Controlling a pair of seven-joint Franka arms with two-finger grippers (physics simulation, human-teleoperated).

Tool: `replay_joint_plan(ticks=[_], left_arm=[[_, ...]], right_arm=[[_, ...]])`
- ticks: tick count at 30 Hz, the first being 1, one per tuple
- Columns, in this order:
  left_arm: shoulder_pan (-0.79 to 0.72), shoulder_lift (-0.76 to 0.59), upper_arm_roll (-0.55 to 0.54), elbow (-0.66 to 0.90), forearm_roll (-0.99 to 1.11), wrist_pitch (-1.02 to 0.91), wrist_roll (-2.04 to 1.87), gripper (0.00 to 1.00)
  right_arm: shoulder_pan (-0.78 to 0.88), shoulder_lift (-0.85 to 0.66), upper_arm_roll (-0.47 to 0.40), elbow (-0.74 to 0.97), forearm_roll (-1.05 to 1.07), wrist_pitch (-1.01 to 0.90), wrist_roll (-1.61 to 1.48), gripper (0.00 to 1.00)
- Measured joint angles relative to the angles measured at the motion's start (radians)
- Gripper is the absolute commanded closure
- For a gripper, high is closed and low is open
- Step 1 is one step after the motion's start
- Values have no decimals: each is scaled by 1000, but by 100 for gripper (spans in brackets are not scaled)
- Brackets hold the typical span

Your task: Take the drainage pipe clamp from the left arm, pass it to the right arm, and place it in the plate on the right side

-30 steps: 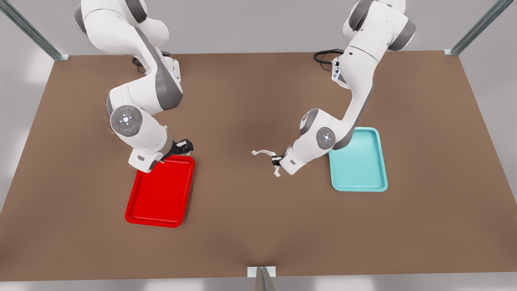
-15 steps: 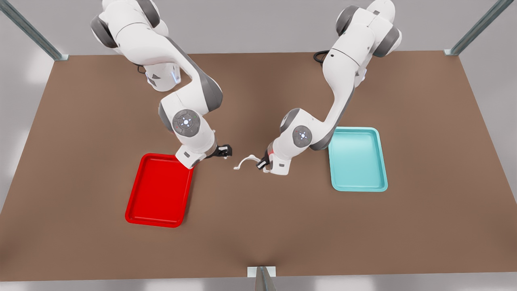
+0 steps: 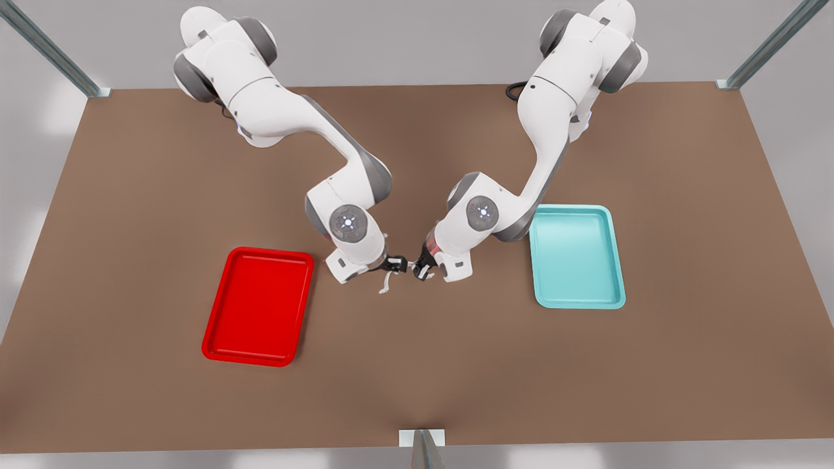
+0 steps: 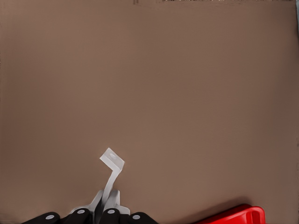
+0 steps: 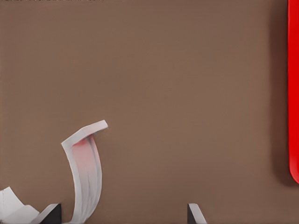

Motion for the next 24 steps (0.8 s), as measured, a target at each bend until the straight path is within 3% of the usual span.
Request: replay_joint_plan(ticks=[9, 10, 13, 14, 17, 19, 20, 21, 24], left_arm=[[-4, 1, 0, 6, 3, 2, -128, 79], [-4, 3, 0, 6, 3, 2, -139, 79], [-5, 6, 0, 14, 9, 2, -166, 79], [-6, 7, 0, 17, 10, 2, -174, 79], [-9, 8, 0, 21, 12, 1, -195, 79], [-9, 8, 0, 21, 13, 1, -206, 79], [-9, 8, 0, 21, 14, 1, -212, 16], [-10, 8, 0, 23, 23, 2, -216, 0], [-12, 6, -1, 24, 65, 7, -231, 0]], right_arm=[[21, 23, 0, -1, 0, 75, 78, 4], [22, 28, 0, -1, 0, 80, 85, 10], [24, 37, 0, -1, 1, 91, 101, 47], [24, 40, 0, -2, 2, 94, 105, 55], [25, 45, 0, 0, 4, 100, 116, 76], [25, 47, 0, 1, 7, 105, 121, 79], [25, 47, 0, 2, 8, 107, 123, 79], [25, 47, 0, 2, 9, 109, 126, 79], [25, 46, -1, 4, 8, 110, 132, 79]])
